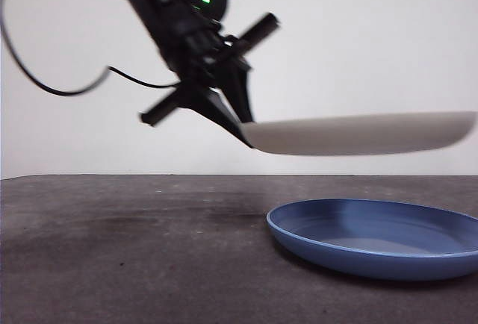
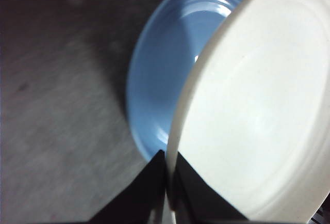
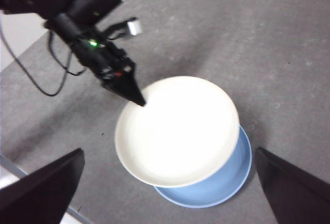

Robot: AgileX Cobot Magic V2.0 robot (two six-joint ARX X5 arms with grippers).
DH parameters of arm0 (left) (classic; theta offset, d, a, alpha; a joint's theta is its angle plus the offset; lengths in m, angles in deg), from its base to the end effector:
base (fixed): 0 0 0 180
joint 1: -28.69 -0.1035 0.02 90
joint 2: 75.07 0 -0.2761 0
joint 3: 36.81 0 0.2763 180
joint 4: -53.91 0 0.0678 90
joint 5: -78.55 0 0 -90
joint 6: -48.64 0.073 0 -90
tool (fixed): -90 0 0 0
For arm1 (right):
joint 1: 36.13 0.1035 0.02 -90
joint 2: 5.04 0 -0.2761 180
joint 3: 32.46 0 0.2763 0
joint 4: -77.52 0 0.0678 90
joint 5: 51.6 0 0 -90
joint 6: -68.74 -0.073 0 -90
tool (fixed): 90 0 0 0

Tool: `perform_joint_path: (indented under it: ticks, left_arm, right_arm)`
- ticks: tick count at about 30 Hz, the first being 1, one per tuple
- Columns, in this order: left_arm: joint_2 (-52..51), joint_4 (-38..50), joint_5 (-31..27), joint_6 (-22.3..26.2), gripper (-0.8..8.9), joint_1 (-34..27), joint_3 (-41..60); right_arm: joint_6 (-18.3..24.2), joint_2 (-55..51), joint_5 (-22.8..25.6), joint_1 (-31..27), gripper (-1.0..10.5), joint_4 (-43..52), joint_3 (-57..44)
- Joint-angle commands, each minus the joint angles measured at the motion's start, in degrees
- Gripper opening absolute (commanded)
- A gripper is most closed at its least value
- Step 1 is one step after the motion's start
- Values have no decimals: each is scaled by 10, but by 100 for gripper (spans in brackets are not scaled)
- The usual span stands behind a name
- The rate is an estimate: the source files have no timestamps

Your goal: Pick up the white plate, put it on the blue plate, put it on desk

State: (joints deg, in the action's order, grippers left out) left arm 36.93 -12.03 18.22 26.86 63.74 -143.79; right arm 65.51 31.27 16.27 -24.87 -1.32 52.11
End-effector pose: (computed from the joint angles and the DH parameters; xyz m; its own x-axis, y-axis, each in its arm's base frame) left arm 0.3407 -0.2831 0.2113 -0.0522 -0.5680 -0.8214 0.2990 0.7759 -0.5556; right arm 0.0908 0.0461 0.4043 0.7086 0.5252 -0.4713 -0.4700 0.8494 0.2399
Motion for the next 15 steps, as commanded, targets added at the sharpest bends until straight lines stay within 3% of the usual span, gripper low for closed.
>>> perform_joint_path:
  ticks: [1, 15]
  left_arm:
    - [42, -2, 0, -2, 10, 19, -39]
    - [118, -10, -33, -4, 10, 43, -75]
  right_arm:
    - [6, -2, 1, 2, 593, -5, 12]
    - [7, -13, 1, 2, 593, -23, 12]
